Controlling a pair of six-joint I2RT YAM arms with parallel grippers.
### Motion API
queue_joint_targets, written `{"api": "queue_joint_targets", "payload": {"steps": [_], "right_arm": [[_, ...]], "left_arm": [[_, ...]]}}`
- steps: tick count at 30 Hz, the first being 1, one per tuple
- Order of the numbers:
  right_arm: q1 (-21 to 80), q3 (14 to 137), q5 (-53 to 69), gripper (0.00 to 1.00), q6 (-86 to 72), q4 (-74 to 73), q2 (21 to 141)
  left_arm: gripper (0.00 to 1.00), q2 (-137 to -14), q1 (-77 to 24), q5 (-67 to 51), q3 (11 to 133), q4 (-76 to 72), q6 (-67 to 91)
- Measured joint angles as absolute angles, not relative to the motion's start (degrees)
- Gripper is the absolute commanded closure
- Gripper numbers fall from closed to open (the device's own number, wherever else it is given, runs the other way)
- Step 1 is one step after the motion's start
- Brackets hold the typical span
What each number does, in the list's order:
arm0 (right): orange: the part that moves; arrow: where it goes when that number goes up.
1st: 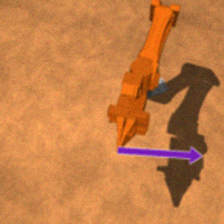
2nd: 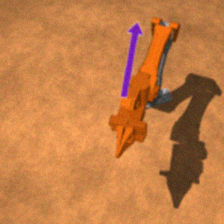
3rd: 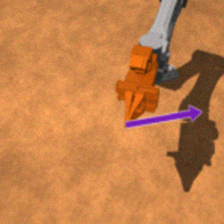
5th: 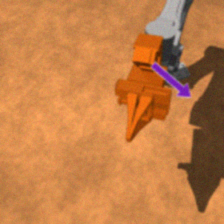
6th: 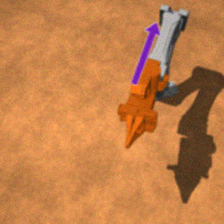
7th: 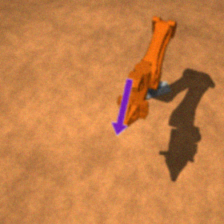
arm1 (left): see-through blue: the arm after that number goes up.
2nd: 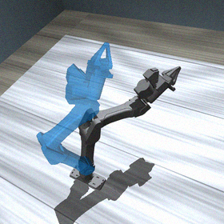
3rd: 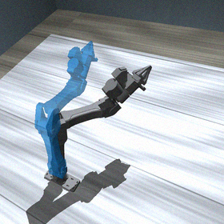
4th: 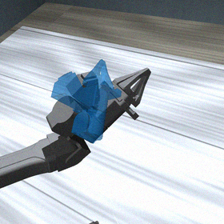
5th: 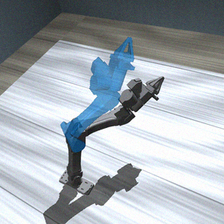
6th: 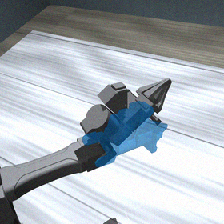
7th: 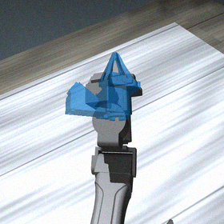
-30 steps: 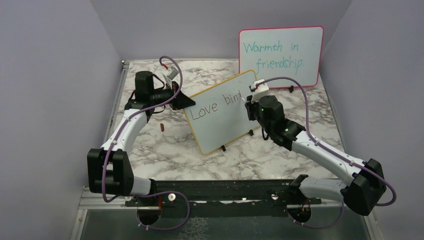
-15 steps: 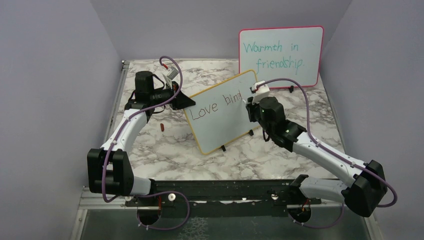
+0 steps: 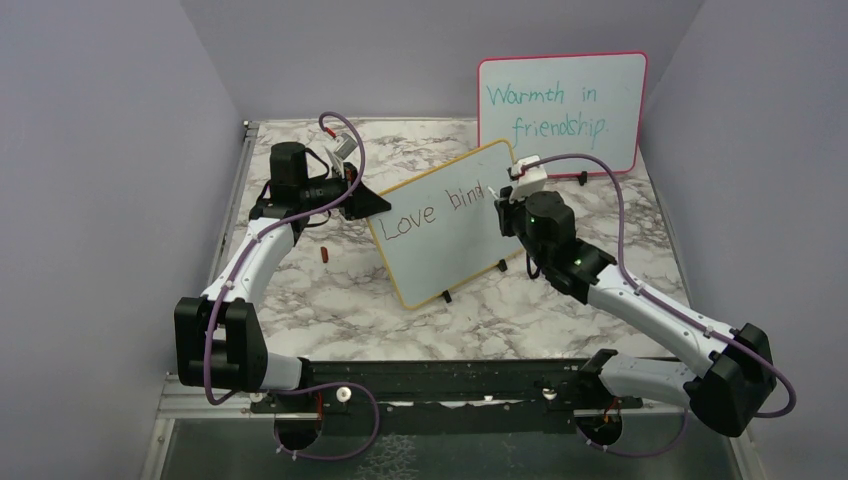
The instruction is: Write a sentence on the whiteboard
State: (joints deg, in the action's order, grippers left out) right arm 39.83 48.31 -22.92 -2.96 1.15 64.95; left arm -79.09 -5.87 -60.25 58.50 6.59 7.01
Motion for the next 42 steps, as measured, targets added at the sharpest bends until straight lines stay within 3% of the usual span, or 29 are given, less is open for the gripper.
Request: {"api": "queue_joint_targets", "payload": {"steps": [42], "right_arm": [[38.61,48.34,-21.06,0.99,-2.44,3.40,67.11]], "left_arm": [[1.00,-79.09,-5.87,-60.16,58.61,6.87,6.98]]}}
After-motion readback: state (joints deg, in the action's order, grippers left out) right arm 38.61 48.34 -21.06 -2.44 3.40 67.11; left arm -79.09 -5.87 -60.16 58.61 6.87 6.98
